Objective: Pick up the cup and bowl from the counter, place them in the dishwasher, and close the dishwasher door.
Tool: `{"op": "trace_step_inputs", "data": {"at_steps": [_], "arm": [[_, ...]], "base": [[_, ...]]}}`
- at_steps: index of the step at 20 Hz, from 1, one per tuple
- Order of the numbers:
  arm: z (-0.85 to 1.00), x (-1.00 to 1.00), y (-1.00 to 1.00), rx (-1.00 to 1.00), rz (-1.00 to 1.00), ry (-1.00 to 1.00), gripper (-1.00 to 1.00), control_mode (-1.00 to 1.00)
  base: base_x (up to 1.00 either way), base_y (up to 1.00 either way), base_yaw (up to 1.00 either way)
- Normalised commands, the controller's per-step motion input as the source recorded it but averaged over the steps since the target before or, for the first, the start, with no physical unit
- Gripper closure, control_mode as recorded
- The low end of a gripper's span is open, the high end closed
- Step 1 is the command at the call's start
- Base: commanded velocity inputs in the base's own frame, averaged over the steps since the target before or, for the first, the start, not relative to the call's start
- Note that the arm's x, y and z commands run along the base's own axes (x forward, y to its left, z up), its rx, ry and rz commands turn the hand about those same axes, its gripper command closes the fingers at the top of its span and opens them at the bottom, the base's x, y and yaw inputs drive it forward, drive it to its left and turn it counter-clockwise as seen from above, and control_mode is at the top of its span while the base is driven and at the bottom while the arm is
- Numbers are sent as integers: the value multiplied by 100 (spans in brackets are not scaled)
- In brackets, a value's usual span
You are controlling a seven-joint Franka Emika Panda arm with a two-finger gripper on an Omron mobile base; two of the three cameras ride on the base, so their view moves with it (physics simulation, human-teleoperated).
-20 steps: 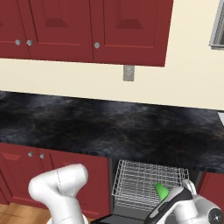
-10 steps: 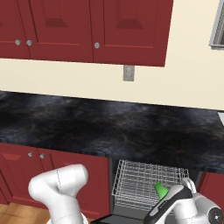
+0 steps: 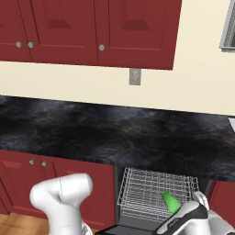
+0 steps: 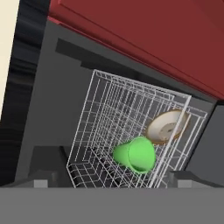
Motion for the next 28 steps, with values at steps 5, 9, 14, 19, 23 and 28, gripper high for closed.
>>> {"op": "trace_step_inputs", "data": {"at_steps": [5,9,14,19,23,28], "arm": [[7,-41,5,0,0,-9,-100,-100],[0,-44,31,0,0,-9,-100,-100],[0,-46,51,-1,0,-9,-100,-100],[0,-52,57,-3,0,-10,-100,-100],[0,-64,49,-5,0,-13,-100,-100],[-5,-61,37,-8,2,-11,-100,-100]], "base": [[0,0,0],[0,0,0],[0,0,0],[0,0,0],[0,0,0],[0,0,0]]}}
